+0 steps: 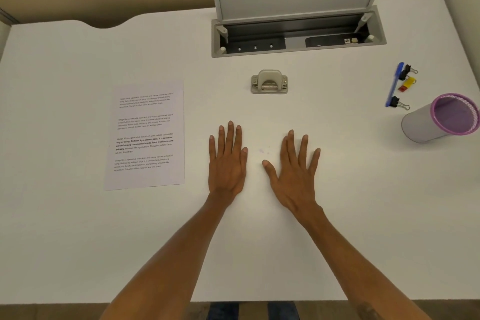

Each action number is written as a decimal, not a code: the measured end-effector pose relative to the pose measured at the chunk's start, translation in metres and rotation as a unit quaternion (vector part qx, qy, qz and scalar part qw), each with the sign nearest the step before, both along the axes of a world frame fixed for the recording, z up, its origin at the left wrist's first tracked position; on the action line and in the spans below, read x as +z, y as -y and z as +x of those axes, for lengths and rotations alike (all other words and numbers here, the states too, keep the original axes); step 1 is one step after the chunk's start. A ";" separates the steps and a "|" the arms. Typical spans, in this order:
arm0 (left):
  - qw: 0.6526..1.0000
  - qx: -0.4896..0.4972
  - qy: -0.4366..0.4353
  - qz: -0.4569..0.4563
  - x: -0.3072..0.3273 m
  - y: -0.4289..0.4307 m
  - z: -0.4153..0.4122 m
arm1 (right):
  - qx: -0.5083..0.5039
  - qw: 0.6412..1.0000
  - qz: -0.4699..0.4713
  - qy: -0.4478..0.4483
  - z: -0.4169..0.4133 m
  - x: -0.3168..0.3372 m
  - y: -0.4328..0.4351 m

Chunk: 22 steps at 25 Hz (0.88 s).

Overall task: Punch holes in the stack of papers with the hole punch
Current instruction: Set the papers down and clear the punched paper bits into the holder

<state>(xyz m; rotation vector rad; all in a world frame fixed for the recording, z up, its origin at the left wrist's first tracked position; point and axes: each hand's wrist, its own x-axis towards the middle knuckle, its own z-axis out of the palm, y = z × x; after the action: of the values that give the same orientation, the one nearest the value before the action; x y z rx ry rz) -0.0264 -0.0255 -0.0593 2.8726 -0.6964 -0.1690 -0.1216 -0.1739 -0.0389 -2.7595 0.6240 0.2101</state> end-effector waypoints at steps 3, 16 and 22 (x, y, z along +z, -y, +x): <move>1.000 -0.003 0.001 0.000 0.000 -0.001 0.001 | 0.018 1.000 -0.015 0.002 0.008 -0.004 -0.020; 1.000 -0.011 0.024 0.008 -0.003 -0.001 0.000 | 0.128 0.989 -0.067 0.016 -0.003 -0.009 -0.015; 1.000 -0.006 0.022 0.019 0.000 0.001 -0.001 | 0.100 0.994 -0.021 0.042 -0.004 -0.005 0.002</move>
<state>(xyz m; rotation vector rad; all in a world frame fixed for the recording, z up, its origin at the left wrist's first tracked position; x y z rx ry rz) -0.0270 -0.0261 -0.0597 2.9179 -0.7259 -0.1212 -0.1257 -0.1756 -0.0435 -2.8547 0.3349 0.1246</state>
